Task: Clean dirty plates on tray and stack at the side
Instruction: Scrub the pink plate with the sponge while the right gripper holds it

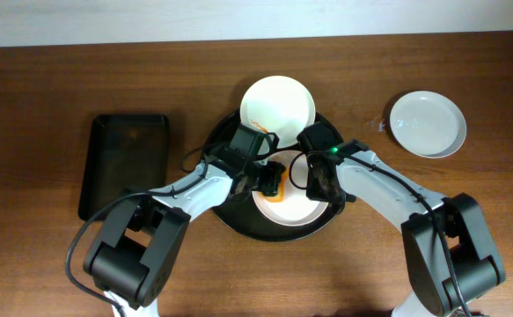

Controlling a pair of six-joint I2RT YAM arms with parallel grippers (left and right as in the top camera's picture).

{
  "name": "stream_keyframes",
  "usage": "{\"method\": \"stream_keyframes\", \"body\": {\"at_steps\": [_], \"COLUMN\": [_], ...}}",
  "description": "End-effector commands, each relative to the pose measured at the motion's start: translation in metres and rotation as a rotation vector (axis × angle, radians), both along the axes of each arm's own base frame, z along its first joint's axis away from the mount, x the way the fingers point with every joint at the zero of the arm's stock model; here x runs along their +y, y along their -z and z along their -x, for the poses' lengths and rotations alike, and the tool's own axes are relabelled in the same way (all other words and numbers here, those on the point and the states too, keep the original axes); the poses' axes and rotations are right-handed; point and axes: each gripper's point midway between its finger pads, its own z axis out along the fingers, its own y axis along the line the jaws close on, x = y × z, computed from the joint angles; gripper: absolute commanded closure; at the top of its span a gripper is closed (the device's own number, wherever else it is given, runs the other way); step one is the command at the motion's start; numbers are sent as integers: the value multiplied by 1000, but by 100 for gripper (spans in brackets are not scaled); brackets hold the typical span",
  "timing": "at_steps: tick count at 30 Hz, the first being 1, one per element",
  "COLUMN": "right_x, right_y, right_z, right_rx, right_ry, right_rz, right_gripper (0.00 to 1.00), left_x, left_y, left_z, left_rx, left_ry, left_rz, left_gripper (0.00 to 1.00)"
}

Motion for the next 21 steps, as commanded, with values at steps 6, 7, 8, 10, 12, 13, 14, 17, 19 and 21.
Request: {"method": "stream_keyframes", "body": {"at_steps": [6, 7, 8, 10, 12, 13, 14, 17, 19, 21], "right_x": [-2, -2, -2, -2, -2, -2, -2, -2, -2, -2], "right_y": [-1, -1, -1, -1, -1, -1, -1, -1, -1, -1], "right_z": [5, 5, 5, 5, 5, 5, 5, 5, 5, 5], "right_rx": [6, 6, 5, 6, 7, 7, 7, 7, 7, 7], "right_ry": [-13, -13, -13, -13, -13, -13, -13, -13, -13, -13], "right_rz": [10, 10, 10, 10, 10, 10, 10, 10, 10, 10], "right_gripper": [96, 96, 96, 96, 96, 96, 96, 96, 96, 96], "left_x": [20, 20, 21, 23, 27, 28, 28, 27, 25, 20], "left_y": [-11, -17, -25, -46, -68, -78, -87, -109, -116, -114], "left_z": [-18, -22, -26, -34, -42, -44, -45, -44, -41, -35], "left_rx": [-125, -147, -169, -233, -294, -317, -335, -373, -383, -369], "left_ry": [-20, -24, -33, -46, -75, -84, -89, -93, -87, -70], "left_rz": [-124, -126, -128, -133, -135, -131, -122, -95, -84, -87], "left_gripper": [100, 100, 100, 100, 100, 100, 100, 100, 100, 100]}}
